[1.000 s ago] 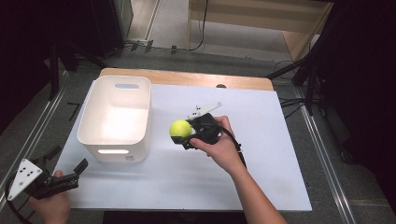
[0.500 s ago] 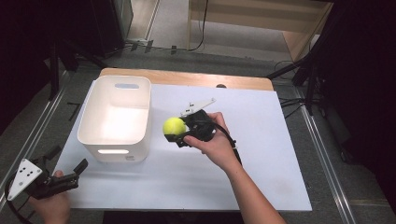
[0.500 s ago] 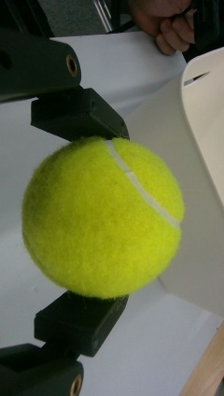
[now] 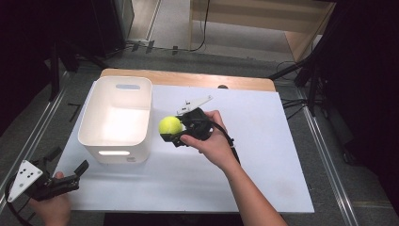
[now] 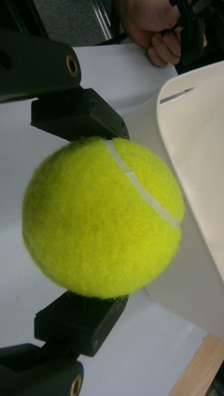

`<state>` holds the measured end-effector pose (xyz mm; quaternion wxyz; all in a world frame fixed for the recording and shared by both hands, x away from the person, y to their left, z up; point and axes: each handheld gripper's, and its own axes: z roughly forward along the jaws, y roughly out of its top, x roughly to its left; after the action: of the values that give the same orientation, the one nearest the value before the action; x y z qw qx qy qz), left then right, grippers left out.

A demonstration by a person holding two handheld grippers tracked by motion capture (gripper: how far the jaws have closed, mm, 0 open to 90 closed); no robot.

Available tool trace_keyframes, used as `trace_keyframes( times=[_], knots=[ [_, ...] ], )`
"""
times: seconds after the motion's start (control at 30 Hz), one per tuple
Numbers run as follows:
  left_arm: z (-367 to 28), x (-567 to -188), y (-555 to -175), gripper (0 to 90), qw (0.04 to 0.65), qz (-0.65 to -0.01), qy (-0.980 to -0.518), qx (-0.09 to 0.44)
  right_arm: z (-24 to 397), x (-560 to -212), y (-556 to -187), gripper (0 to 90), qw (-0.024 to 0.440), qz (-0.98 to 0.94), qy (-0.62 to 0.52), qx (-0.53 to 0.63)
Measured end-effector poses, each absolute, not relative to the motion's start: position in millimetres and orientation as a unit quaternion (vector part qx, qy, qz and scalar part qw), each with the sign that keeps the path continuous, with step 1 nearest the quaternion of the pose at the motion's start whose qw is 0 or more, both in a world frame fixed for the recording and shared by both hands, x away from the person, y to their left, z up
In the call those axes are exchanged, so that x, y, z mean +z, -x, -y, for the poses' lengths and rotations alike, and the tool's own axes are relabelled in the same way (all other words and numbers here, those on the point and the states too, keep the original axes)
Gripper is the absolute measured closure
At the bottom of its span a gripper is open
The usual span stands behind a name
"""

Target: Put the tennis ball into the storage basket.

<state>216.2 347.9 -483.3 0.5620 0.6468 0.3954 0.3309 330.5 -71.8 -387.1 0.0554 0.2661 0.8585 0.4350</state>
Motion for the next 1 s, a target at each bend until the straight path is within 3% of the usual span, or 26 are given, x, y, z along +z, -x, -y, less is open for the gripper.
trace_keyframes(
  times=[1.0],
  knots=[
    [-348,-483,-216,0.0,0.564,-0.395,-0.646,0.330,39,-361,-338,24.4,0.056,-0.866,-0.229,0.441]
  ],
)
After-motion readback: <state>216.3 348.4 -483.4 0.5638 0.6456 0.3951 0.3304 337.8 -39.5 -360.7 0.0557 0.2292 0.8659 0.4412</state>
